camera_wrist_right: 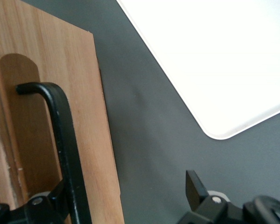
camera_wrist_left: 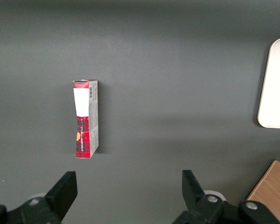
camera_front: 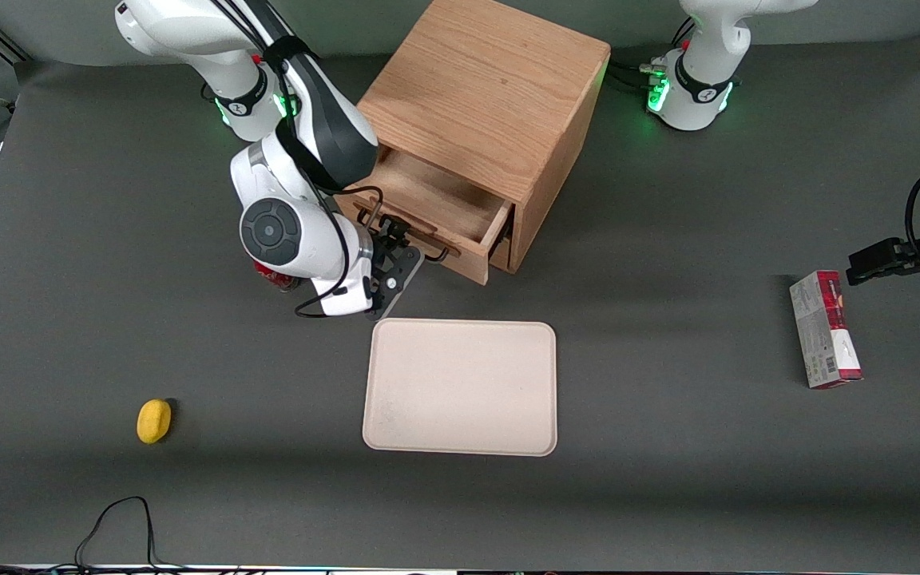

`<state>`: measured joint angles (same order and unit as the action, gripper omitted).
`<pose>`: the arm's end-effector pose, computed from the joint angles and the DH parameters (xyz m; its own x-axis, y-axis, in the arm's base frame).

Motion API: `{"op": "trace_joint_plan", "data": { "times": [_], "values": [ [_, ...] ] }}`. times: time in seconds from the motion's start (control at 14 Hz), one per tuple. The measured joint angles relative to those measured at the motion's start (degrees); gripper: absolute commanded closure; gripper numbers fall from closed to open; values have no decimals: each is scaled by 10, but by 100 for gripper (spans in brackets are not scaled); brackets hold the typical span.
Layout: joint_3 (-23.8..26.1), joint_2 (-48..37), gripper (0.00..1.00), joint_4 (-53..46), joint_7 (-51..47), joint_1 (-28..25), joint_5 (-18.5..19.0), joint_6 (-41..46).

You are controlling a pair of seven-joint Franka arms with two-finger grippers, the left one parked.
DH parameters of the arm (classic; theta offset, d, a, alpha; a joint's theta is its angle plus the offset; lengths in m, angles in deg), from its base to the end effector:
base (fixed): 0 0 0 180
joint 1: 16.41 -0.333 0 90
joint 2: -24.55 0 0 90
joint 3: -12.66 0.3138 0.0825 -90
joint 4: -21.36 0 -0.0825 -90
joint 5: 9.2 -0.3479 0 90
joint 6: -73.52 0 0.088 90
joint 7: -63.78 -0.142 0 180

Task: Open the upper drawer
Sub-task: 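Pull the upper drawer outward from the cabinet with the right gripper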

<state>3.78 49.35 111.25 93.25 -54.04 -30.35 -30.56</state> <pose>0.5180 0.3445 0.3643 0.6157 0.7873 -0.0325 0.7382 -0.5908 -0.3255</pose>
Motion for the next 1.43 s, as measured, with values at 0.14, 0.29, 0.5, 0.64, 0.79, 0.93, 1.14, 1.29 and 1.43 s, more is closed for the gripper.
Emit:
{"op": "trace_joint_plan", "data": {
  "times": [0.14,0.29,0.5,0.64,0.79,0.93,1.14,1.29,1.43],
  "values": [
    [0,4,0,-7,7,5,0,-1],
    [0,12,0,-17,8,12,0,-2],
    [0,23,0,-32,10,25,0,-2],
    [0,31,0,-44,10,34,0,-2],
    [-1,39,0,-56,11,43,0,-2],
    [-1,45,0,-64,11,51,0,-2],
    [-1,49,0,-71,11,62,0,-3],
    [-1,54,0,-80,11,68,0,-2],
    [-1,58,0,-87,11,72,0,-2]
  ]
}}
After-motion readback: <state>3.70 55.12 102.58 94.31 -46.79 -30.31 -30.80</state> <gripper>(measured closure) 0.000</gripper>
